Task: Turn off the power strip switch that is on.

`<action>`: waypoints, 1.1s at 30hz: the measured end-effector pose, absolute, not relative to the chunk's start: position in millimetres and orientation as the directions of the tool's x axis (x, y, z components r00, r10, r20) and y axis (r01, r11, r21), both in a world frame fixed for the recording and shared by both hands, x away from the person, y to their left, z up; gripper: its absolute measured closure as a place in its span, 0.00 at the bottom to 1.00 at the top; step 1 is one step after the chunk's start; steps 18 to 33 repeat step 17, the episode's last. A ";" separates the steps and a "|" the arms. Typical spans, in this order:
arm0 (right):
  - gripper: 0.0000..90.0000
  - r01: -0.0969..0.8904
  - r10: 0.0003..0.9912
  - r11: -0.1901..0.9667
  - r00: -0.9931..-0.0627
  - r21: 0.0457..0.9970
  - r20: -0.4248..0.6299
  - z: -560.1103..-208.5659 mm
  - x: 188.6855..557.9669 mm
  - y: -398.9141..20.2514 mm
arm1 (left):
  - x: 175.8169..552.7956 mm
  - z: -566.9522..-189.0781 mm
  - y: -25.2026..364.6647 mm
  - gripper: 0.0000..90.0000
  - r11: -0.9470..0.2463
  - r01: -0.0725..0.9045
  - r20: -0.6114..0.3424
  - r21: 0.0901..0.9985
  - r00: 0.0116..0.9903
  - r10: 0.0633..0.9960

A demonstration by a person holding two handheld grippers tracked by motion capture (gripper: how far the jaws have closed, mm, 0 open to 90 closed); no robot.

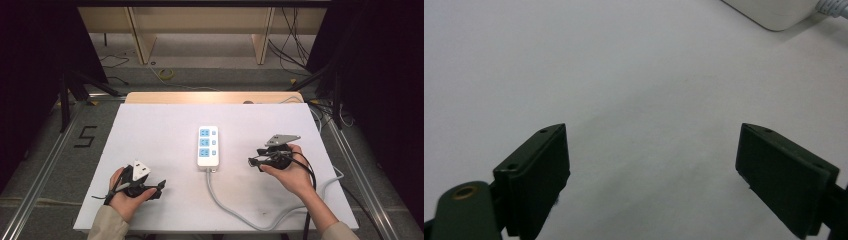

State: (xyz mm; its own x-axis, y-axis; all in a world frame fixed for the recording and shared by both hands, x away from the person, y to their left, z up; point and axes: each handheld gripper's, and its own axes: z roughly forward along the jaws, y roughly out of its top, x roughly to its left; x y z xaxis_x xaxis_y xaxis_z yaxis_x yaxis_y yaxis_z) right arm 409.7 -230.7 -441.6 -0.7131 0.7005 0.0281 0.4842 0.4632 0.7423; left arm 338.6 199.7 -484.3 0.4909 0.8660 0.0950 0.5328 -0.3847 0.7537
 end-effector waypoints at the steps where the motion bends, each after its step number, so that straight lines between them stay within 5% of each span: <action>1: 0.54 0.482 0.702 0.460 -0.712 0.746 0.027 -442.1 405.8 -233.2 | 338.7 -484.2 199.9 0.15 -0.386 0.535 0.096 0.751 0.490 0.866; 13: 0.50 0.466 0.711 0.424 -0.702 0.776 0.033 -453.5 372.7 -254.1 | 339.6 -485.1 200.0 0.15 -0.381 0.538 0.091 0.751 0.487 0.868; 33: 0.50 0.463 0.715 0.411 -0.698 0.785 0.038 -454.2 368.3 -257.7 | 342.5 -487.3 201.2 0.14 -0.372 0.548 0.080 0.749 0.484 0.872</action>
